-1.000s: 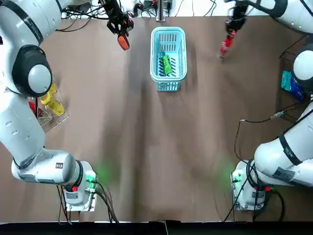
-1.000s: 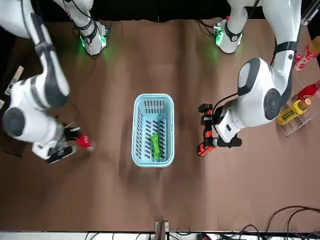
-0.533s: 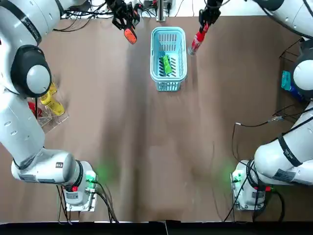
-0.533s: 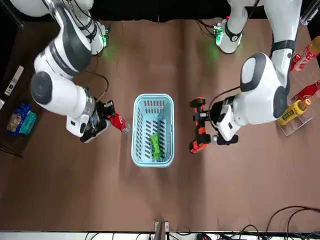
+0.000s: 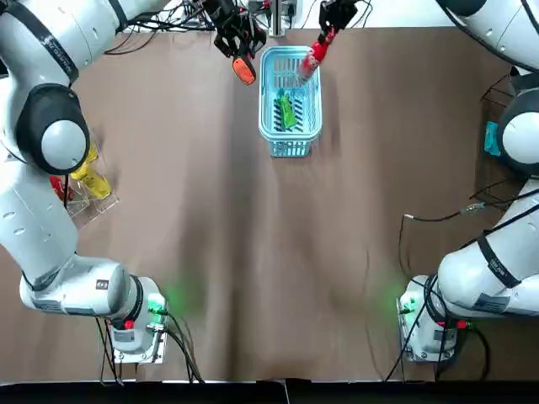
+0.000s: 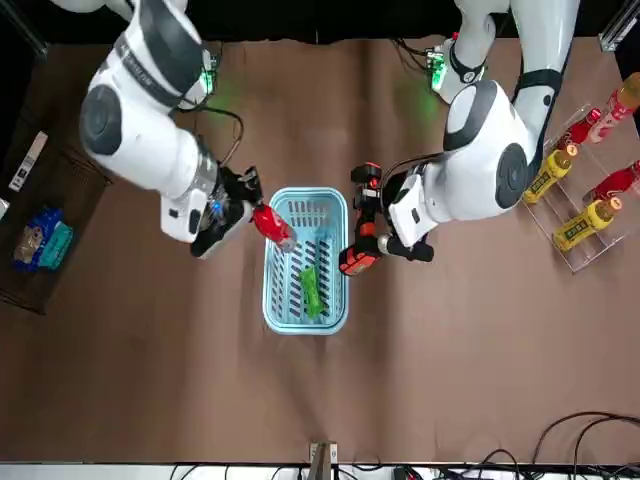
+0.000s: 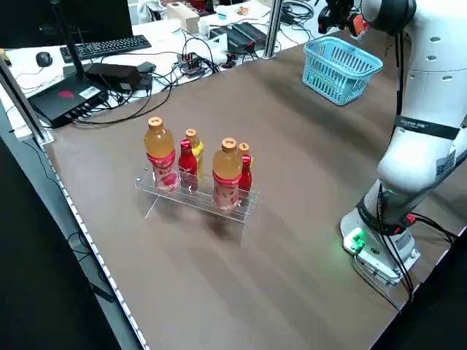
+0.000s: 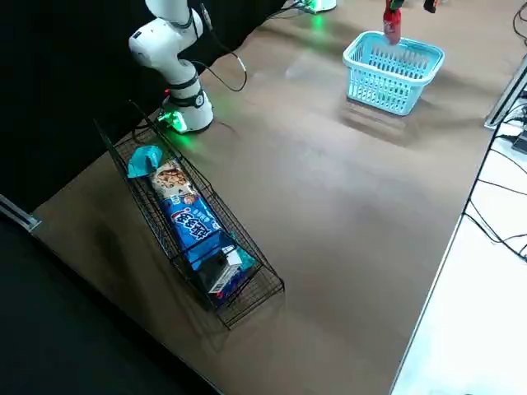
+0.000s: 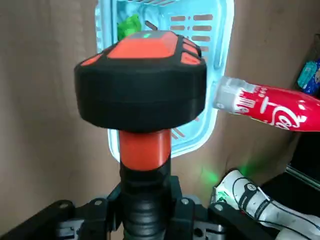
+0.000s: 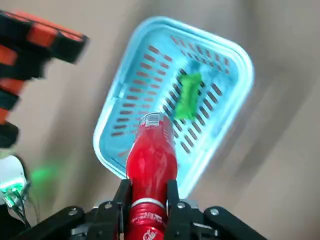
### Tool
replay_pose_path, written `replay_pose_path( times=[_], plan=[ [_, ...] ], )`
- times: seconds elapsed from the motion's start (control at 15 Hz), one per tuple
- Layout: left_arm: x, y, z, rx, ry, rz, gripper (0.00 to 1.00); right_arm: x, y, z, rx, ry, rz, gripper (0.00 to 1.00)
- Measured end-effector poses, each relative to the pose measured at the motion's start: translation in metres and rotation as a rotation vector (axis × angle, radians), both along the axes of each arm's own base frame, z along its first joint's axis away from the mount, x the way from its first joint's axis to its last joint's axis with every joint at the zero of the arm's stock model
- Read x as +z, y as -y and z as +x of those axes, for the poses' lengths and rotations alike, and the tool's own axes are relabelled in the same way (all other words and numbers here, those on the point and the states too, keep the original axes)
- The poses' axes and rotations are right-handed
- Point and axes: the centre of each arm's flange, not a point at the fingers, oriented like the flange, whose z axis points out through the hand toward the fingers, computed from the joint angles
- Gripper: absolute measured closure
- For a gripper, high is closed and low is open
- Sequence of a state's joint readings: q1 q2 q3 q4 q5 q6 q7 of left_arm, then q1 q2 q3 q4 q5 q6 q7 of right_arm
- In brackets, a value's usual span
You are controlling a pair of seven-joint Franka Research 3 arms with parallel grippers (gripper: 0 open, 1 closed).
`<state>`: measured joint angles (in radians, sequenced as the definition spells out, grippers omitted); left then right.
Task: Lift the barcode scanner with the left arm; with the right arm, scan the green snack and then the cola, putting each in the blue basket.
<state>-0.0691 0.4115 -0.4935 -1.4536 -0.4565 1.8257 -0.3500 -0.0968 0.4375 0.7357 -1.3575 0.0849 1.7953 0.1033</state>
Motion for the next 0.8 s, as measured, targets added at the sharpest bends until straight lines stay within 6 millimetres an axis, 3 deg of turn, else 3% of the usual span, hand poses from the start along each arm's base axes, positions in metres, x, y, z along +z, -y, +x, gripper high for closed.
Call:
replay_pose_path(
  times=[0.4,0.8],
  plan=[
    [0.015,0.018,-0.010,-0.034,0.015,-0.035,0.65,0.007,-0.052,-0.022,0.051,0.054,0.042,0.67],
    [0.018,0.033,-0.020,-0.059,0.006,-0.050,0.65,0.006,-0.058,-0.025,0.058,0.054,0.044,0.67]
  ],
)
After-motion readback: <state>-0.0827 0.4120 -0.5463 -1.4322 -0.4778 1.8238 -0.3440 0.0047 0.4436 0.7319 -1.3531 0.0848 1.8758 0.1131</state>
